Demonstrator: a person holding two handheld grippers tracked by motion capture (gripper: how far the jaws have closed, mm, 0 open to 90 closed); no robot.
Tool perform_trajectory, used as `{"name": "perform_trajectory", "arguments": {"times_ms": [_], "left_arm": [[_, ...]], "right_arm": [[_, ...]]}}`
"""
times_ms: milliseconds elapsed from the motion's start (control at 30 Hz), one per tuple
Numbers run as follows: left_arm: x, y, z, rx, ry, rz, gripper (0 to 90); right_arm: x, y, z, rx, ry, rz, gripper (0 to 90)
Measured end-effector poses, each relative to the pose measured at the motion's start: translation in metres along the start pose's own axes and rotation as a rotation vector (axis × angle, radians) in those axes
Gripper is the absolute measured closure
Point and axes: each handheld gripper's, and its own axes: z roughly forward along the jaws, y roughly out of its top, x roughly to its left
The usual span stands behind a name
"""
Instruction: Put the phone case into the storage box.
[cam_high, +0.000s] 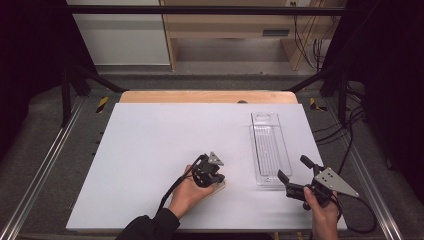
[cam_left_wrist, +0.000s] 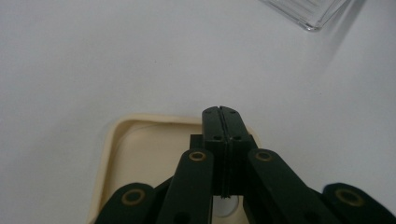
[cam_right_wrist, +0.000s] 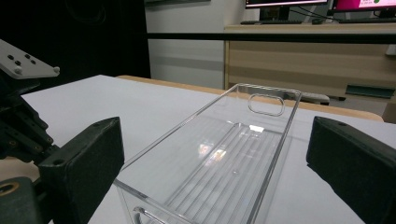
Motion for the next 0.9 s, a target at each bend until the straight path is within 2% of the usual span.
{"name": "perform_trajectory", "arguments": {"times_ms": [133, 233, 367, 533, 767, 900], "left_arm": [[0.000, 0.000, -0.001, -0.005, 0.015, 0.009, 90.0], [-0.001, -0.001, -0.007, -0.036, 0.043, 0.015, 90.0], [0.000, -0.003, -0.023, -0.089, 0.071, 0.008, 90.0], [0.002, -0.010, -0.044, -0.127, 0.093, 0.006, 90.0], [0.005, -0.028, -0.075, -0.158, 0.107, 0.008, 87.8], [0.005, -0.036, -0.085, -0.164, 0.110, 0.012, 84.0]], "right_arm": [[0.000, 0.000, 0.000, 0.002, 0.001, -0.005, 4.3], [0.001, 0.000, 0.000, 0.000, 0.002, -0.001, 4.3], [0.002, 0.000, 0.000, 0.003, -0.002, -0.008, 4.1], [0.004, 0.001, -0.001, 0.000, -0.004, -0.010, 4.1], [0.004, 0.000, -0.001, 0.003, -0.013, -0.016, 4.1], [0.004, 0.000, -0.002, 0.007, -0.019, -0.021, 4.0]]}}
